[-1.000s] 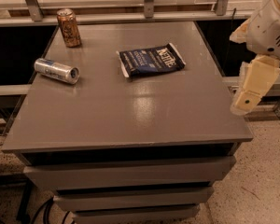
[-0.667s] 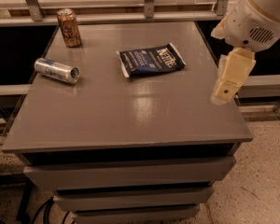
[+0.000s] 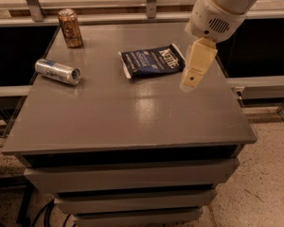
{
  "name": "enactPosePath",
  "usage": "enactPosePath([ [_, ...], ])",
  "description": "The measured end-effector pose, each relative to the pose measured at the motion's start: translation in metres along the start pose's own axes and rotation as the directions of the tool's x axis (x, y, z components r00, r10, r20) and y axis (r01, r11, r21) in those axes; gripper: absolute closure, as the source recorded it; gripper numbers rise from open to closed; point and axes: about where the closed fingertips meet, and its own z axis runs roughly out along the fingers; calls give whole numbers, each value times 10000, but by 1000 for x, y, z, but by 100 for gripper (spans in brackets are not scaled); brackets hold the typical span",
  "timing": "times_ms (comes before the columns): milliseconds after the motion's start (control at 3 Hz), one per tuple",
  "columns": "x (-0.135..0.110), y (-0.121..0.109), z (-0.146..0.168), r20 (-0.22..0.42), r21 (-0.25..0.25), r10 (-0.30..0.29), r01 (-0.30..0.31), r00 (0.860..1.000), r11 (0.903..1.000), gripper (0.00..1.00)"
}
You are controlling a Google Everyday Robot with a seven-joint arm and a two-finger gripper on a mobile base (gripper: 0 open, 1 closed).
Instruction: Pick redbull can
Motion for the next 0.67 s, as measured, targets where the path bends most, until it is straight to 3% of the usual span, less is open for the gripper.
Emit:
enactPosePath([
  [667, -52, -14, 27, -98, -401, 452, -456, 9989, 9982, 0],
])
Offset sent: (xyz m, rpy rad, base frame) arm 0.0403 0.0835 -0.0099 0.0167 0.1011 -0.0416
